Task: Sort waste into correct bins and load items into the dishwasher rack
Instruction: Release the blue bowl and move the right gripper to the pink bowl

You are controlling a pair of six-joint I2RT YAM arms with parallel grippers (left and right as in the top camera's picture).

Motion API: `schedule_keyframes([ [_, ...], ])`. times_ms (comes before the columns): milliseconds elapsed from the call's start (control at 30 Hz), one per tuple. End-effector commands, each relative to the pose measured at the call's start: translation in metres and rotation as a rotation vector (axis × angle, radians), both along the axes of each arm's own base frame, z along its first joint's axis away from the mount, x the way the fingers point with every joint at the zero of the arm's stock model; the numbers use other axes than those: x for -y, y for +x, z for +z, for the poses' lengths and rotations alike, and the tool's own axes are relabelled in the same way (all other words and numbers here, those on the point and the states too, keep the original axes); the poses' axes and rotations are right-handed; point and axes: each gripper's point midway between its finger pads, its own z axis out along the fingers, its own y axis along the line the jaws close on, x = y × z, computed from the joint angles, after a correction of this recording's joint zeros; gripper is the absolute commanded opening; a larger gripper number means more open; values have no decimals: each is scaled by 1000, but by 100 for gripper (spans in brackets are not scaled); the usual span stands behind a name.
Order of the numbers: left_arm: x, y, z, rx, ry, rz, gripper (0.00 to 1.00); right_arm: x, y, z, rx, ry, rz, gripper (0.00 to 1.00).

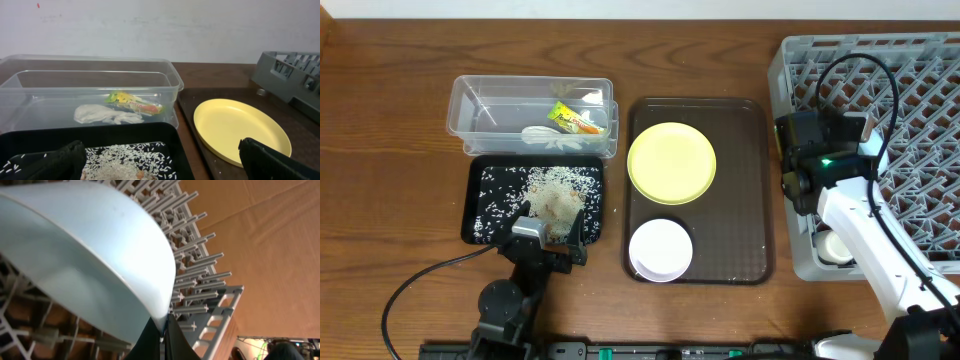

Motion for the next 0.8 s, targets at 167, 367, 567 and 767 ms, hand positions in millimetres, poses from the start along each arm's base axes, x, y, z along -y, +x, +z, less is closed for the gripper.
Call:
schedule_keyframes([
  [167,-3,0,-16,-47,23,15,100,-35,-7,-27,-61,165,50,3],
  [367,-3,0,-16,-47,22,15,99,-74,-9,-33,-64,323,145,43],
  [567,-3,0,-16,-47,23,15,99,-124,-14,-18,-12,496,296,65],
  [767,-3,0,-16,-47,23,15,99,-217,-32,-18,-116,946,562,82],
])
